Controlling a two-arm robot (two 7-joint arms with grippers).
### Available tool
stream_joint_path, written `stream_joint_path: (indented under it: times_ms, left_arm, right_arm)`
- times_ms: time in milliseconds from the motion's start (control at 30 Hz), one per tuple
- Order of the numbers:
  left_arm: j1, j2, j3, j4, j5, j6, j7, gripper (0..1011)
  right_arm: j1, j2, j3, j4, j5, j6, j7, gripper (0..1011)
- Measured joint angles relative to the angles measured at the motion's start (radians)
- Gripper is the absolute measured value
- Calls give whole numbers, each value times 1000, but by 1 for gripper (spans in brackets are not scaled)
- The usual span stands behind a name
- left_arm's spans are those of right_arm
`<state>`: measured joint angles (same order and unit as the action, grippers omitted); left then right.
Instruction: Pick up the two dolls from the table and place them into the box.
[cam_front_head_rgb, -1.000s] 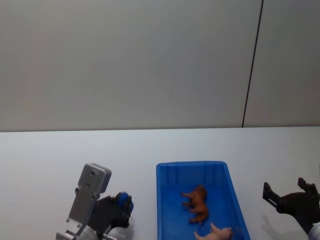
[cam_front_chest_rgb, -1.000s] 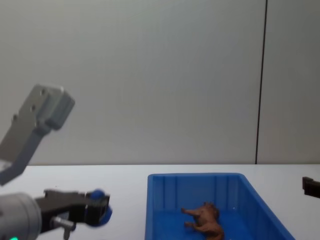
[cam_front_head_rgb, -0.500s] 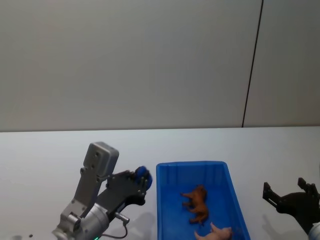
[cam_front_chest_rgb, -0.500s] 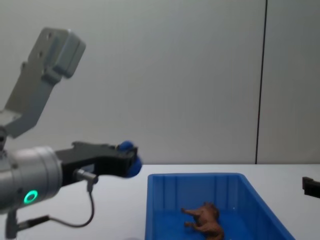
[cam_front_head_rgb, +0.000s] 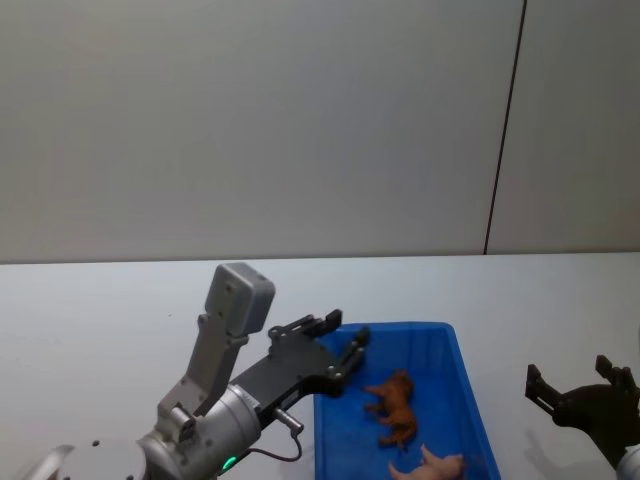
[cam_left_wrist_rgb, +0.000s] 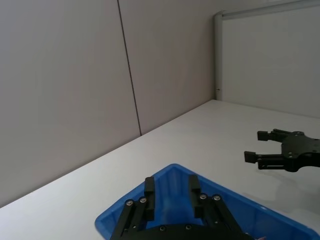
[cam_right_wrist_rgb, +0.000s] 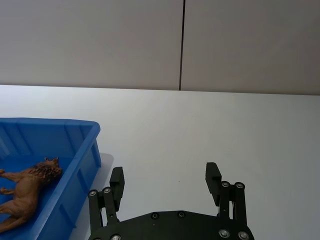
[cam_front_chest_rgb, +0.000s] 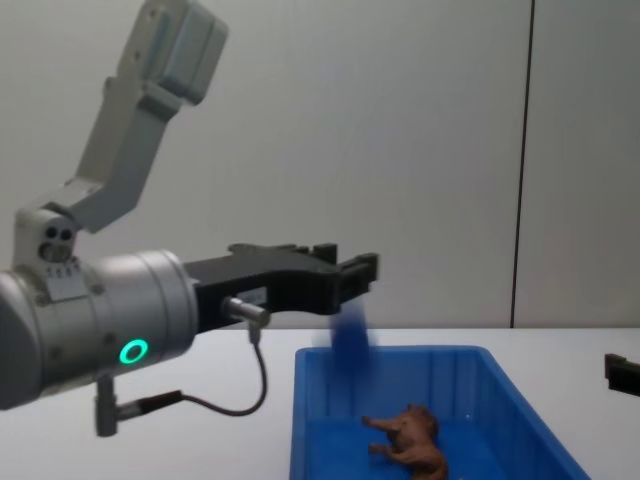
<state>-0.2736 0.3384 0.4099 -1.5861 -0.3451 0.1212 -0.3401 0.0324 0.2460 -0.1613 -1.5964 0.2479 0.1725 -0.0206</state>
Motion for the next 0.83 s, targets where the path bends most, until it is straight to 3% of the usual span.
stream_joint_path:
  times_ms: [100,167,300,600,833]
  left_arm:
    - [-7,-8,3,6,-1,-2,-15,485]
    - [-14,-16,7,12,-2,-5,-32,497]
    - [-20,-22,10,17,-4,-6,-45,689]
    - [-32,-34,16,26,-6,-11,-70,946]
    - [-35,-38,17,30,-7,-12,-79,1003]
  right_arm:
    - [0,0,0,0,0,0,0,1001]
    - [0,0,0,0,0,0,0,1001]
    - [0,0,0,0,0,0,0,1001]
    - [0,0,0,0,0,0,0,1001]
    - [0,0,0,0,0,0,0,1001]
